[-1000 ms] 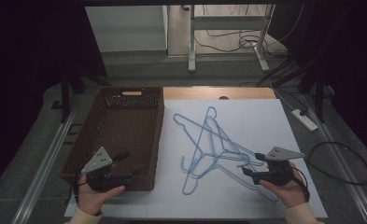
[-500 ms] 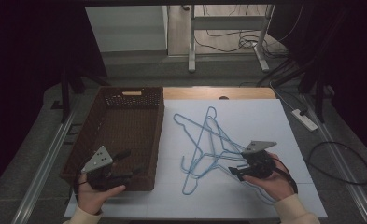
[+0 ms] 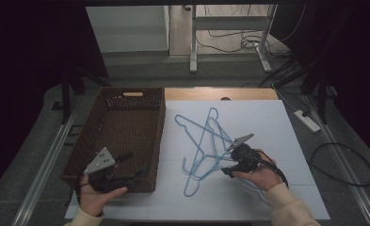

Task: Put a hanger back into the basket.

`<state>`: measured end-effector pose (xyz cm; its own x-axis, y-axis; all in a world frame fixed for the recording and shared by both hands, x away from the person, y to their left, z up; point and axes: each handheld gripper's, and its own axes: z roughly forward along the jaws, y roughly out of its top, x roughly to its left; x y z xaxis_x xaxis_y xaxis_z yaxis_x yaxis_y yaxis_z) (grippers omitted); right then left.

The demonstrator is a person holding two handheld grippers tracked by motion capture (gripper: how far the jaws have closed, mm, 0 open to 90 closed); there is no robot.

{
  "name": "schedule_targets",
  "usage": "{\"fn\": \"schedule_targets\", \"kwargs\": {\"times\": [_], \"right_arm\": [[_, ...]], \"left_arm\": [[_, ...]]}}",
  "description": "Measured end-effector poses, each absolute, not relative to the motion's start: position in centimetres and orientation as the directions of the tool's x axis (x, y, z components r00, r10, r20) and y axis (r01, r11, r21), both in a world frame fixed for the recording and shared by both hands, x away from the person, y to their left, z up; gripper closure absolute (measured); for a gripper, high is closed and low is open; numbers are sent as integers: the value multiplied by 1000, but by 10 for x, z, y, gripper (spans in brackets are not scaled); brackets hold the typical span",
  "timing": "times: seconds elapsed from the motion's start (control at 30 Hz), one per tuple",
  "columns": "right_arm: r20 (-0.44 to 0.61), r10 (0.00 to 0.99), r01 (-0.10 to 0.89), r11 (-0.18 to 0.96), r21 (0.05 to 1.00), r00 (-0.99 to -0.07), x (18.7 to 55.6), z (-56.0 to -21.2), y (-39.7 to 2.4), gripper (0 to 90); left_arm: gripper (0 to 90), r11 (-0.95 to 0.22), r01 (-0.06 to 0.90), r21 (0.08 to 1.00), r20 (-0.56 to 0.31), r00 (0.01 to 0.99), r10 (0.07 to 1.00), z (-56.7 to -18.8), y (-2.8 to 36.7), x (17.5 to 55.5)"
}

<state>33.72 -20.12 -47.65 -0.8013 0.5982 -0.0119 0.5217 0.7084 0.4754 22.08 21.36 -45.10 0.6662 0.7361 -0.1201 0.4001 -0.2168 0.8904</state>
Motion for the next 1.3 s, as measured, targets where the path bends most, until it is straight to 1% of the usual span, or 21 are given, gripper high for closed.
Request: {"fn": "schedule_targets", "kwargs": {"times": [0.13,0.3,0.37,0.4,0.47,0.5,0.63,0.73,0.9,0.97,1.03,1.07,1.23,1.27,1.3], "right_arm": [[7,588,531,725,439,-809,342,-481,-194,410],[6,585,541,744,392,-811,349,-487,-187,480],[-4,583,540,756,369,-813,351,-490,-183,525],[-7,582,542,761,356,-813,352,-491,-181,565],[-16,584,545,766,341,-812,353,-492,-178,604],[-17,584,547,770,328,-812,354,-494,-176,645],[-19,578,547,782,298,-816,355,-496,-171,717],[6,592,570,773,278,-806,357,-496,-170,850],[18,612,594,759,269,-791,359,-495,-169,870],[30,625,606,742,285,-780,360,-494,-171,872],[48,654,630,703,329,-755,361,-488,-175,873],[48,654,630,703,329,-755,361,-488,-175,873],[81,696,658,627,417,-714,361,-474,-185,875],[96,707,663,596,454,-701,359,-468,-190,876],[96,707,663,596,454,-701,359,-468,-190,876]], "left_arm": [[293,-217,402,890,-121,665,737,-451,214,221],[293,-220,404,888,-120,665,737,-452,213,221],[293,-221,406,887,-121,665,737,-452,214,221],[293,-221,406,887,-121,665,737,-452,214,221],[293,-221,406,887,-120,664,738,-452,214,221],[294,-221,406,887,-120,664,738,-451,214,221],[294,-224,404,887,-117,666,737,-451,213,221],[293,-227,403,887,-115,668,735,-451,212,221],[294,-234,400,886,-107,668,737,-450,211,220],[293,-241,396,886,-97,667,739,-450,210,220],[293,-242,395,886,-95,667,739,-450,210,220],[293,-243,394,887,-94,667,739,-450,210,220],[294,-245,392,887,-91,668,739,-449,209,219],[293,-248,391,886,-90,670,737,-449,208,219],[294,-248,391,886,-90,670,737,-449,208,219]]}}
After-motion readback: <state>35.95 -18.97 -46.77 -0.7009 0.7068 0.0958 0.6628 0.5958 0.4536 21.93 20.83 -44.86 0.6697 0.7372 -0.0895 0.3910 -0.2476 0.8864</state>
